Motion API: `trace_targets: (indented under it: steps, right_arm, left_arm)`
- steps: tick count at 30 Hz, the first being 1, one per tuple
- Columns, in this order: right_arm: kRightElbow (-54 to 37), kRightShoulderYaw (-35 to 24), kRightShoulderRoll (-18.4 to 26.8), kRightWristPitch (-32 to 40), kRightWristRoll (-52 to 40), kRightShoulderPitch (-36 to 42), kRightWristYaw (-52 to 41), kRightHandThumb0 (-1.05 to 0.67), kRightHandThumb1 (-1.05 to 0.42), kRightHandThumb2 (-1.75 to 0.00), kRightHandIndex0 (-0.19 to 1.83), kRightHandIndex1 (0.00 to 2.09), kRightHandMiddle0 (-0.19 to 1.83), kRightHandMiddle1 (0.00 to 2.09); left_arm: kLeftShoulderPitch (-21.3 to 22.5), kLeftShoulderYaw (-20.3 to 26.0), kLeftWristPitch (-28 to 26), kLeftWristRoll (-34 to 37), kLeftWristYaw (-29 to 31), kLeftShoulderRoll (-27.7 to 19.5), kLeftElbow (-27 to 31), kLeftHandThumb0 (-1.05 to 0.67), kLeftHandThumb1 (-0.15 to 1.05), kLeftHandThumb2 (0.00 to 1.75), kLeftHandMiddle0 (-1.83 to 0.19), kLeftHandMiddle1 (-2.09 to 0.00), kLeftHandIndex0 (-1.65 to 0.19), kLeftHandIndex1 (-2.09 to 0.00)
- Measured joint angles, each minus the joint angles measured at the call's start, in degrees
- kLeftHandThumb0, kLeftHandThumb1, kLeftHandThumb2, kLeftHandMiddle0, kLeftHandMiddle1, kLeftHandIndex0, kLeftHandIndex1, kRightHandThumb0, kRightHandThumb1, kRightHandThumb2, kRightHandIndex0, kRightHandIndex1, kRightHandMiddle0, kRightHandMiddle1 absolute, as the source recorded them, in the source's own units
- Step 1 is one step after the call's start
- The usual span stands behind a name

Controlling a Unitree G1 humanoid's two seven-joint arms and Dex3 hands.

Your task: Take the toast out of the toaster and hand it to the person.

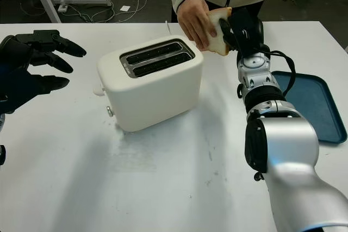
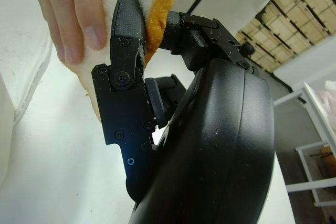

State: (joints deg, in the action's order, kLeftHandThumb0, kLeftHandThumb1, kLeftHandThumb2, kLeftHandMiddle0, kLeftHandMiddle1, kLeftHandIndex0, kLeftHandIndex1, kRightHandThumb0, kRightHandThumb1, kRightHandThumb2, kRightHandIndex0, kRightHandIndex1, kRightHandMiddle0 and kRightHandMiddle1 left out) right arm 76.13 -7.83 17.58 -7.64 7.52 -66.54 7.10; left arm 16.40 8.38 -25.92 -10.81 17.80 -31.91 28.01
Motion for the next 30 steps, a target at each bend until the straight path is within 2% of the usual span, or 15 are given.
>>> trace_targets:
  steps: [6,10,11,12,13,14,15,16,17,20,30]
  right_arm:
    - [0.0,-0.1,0.0,-0.1,0.0,0.0,-0.1,-0.26,-0.92,-0.35,0.81,1.75,0.62,1.75]
    - [0.0,-0.1,0.0,-0.3,0.0,0.0,-0.9,-0.33,-0.92,-0.31,0.84,1.75,0.63,1.75]
    - [0.0,0.3,0.0,-0.3,0.3,0.0,-0.9,-0.46,-0.92,-0.25,0.80,1.63,0.70,1.49]
    - [0.0,0.8,0.1,-0.5,0.8,0.0,-0.9,-0.56,-0.92,-0.21,0.82,1.40,0.79,1.15]
    - [0.0,1.5,0.2,-0.5,1.3,0.0,-0.9,-0.67,-0.92,-0.17,0.82,0.98,0.83,0.76]
    - [0.0,1.7,0.4,-0.5,1.5,0.0,-1.1,-0.85,-0.92,-0.10,0.69,0.48,0.71,0.34]
    - [0.0,2.0,0.7,-0.5,1.7,0.0,-2.0,-0.90,-0.92,-0.08,0.58,0.25,0.60,0.18]
    - [0.0,2.8,1.0,-0.5,2.3,0.0,-3.7,-0.94,-0.92,-0.08,0.42,0.13,0.43,0.09]
    - [-0.1,3.6,1.4,-0.7,2.7,0.0,-5.7,-0.99,-0.90,-0.06,0.23,0.05,0.23,0.04]
    - [-0.5,5.7,2.2,-1.7,3.7,0.0,-10.0,-1.04,-0.88,-0.03,0.03,0.01,0.03,0.00]
    - [-1.8,7.2,4.9,-5.6,4.6,1.9,-11.8,-1.05,-0.87,0.00,0.00,0.00,0.00,0.00]
  left_arm:
    - [0.0,0.0,0.0,0.0,0.0,0.0,0.0,0.60,0.92,0.03,-0.71,-1.06,-0.74,-0.71]
    - [0.0,0.0,0.0,0.0,0.0,0.0,0.0,0.60,0.91,0.03,-0.71,-1.05,-0.75,-0.71]
    - [0.0,0.0,0.0,0.0,0.0,0.0,0.0,0.59,0.92,0.03,-0.71,-1.05,-0.75,-0.71]
    - [0.0,0.0,0.0,0.0,0.0,0.0,0.0,0.59,0.92,0.03,-0.71,-1.05,-0.75,-0.70]
    - [0.0,0.0,0.0,0.0,0.0,0.0,0.0,0.60,0.92,0.03,-0.71,-1.06,-0.75,-0.70]
    - [0.0,0.0,0.1,0.0,0.0,0.0,-0.1,0.59,0.92,0.03,-0.72,-1.06,-0.75,-0.70]
    - [0.0,0.0,0.1,0.1,0.0,0.0,-0.1,0.59,0.92,0.03,-0.71,-1.06,-0.75,-0.70]
    - [0.0,0.0,0.1,0.1,0.0,0.0,-0.1,0.59,0.92,0.03,-0.71,-1.06,-0.75,-0.70]
    - [0.0,0.0,0.1,0.1,0.0,0.0,-0.1,0.59,0.92,0.02,-0.72,-1.06,-0.75,-0.70]
    - [0.0,0.0,0.0,0.0,0.0,0.0,-0.1,0.59,0.92,0.02,-0.72,-1.05,-0.75,-0.70]
    - [0.0,0.0,0.1,0.0,0.0,0.0,-0.1,0.61,0.92,0.03,-0.72,-1.05,-0.76,-0.70]
